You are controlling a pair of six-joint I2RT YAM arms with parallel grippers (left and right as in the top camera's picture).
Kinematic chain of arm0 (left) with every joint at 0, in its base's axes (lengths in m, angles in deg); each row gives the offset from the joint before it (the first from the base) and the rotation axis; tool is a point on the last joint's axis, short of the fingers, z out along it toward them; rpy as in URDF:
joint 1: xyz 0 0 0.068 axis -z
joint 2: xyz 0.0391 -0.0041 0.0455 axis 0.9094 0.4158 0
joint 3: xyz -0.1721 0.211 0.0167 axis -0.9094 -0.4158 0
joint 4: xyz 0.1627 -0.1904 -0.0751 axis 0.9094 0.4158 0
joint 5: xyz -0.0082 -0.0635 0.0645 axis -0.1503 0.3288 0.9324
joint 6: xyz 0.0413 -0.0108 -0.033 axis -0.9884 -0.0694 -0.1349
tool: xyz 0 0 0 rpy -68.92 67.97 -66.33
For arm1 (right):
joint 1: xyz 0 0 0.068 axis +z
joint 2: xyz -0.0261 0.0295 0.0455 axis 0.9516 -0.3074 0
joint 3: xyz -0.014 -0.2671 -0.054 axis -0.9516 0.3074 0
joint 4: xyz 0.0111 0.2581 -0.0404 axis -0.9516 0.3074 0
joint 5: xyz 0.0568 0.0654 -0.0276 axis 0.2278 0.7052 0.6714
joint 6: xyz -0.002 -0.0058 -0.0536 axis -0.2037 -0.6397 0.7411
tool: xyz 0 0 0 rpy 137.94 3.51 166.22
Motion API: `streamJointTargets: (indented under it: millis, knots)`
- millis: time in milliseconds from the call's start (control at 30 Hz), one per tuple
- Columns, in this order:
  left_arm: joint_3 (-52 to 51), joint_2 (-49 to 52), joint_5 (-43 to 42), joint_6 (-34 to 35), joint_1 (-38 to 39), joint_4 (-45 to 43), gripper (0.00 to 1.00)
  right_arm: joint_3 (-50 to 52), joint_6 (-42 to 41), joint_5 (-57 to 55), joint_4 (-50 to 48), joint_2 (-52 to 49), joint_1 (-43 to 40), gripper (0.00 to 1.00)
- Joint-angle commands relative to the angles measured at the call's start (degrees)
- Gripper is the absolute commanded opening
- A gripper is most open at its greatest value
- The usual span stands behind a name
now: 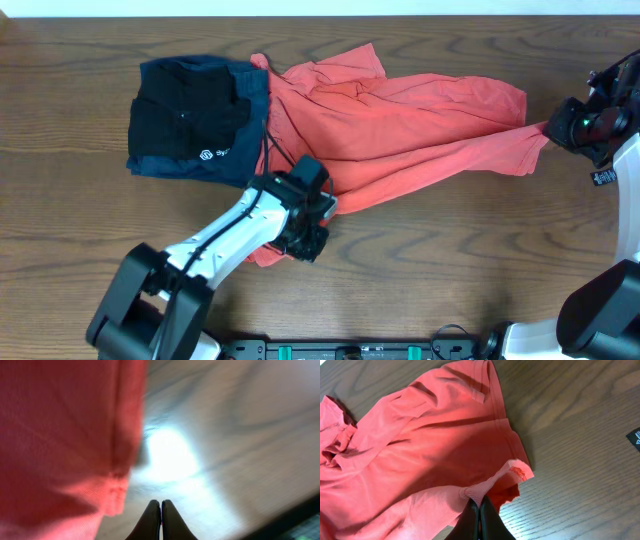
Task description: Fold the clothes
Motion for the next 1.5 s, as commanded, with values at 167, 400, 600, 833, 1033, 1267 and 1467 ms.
streamJointTargets:
  millis: [167,400,600,833,1033,1267,1467]
  knots:
    - [5.4,-8.0,-0.3,1.4,1.4,3.1,0.06,0.0,-0.7,-0.8,0.0,0.3,0.3,0.01]
    - [-0.5,-4.3,7.4,0.9,4.6,-0.2,0.26,0.0,-0.7,-0.8,0.0,0.3,0.3,0.02]
    - [-3.1,1.8,13.8,0.2,5.6,-2.4,0.3,0.0,-0.7,-0.8,0.0,0.3,0.3,0.03]
    - [-3.1,4.3,18.9,0.1,5.7,-4.0,0.34,0.0,-0.7,-0.8,0.2,0.3,0.3,0.03]
    - [-3.2,7.8,18.9,0.1,5.7,-5.6,0.34,0.0,-0.7,-0.8,0.3,0.3,0.3,0.03]
    - [-3.1,7.3,18.9,1.7,5.9,-2.5,0.22,0.0,-0.7,-0.8,0.4,0.3,0.3,0.03]
    - [-3.0,4.2,19.3,1.9,5.9,-2.3,0.26,0.0,-0.7,-0.8,0.4,0.3,0.3,0.03]
